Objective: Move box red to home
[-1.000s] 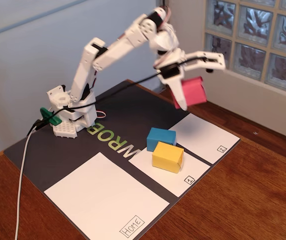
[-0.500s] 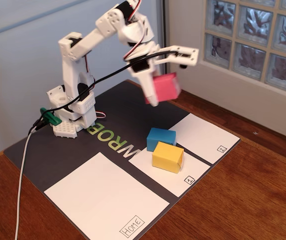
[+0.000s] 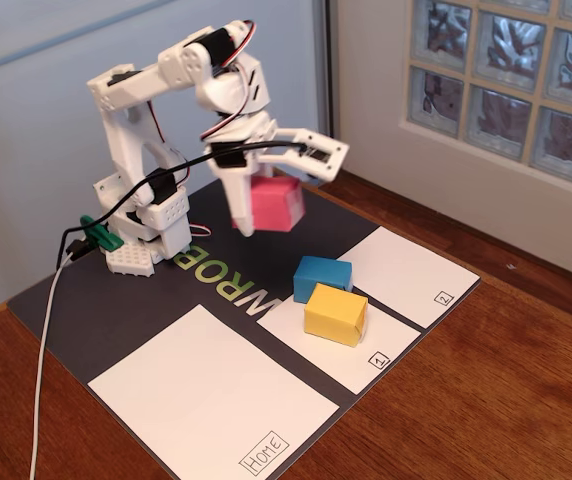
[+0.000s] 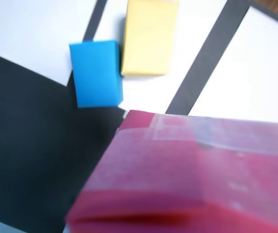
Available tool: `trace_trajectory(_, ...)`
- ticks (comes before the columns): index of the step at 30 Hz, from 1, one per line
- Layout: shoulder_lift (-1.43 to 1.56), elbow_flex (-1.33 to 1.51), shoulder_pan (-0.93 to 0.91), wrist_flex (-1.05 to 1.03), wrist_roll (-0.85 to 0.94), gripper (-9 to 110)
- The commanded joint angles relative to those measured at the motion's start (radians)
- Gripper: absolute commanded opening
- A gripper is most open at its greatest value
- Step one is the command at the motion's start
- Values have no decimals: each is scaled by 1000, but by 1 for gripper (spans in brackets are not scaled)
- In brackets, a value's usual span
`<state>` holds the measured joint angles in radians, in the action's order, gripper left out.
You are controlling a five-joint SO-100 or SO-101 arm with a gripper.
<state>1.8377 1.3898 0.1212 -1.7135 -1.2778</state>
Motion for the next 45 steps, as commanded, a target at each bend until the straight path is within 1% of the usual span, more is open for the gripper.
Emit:
trace_trajectory(1, 112, 117, -52, 40, 34, 0)
trace_trajectory(8, 229, 298, -193, 78, 104, 0)
trace_trajectory(15, 265, 379, -344, 112, 175, 0)
trace_trajectory(20, 222, 388, -456, 163, 232, 0)
trace_trajectory(27, 72, 379, -594, 273, 262, 0)
trace_trajectory(34, -126, 313, -600, 383, 244, 0)
trace_trajectory(45, -514, -12, -555, 414, 193, 0)
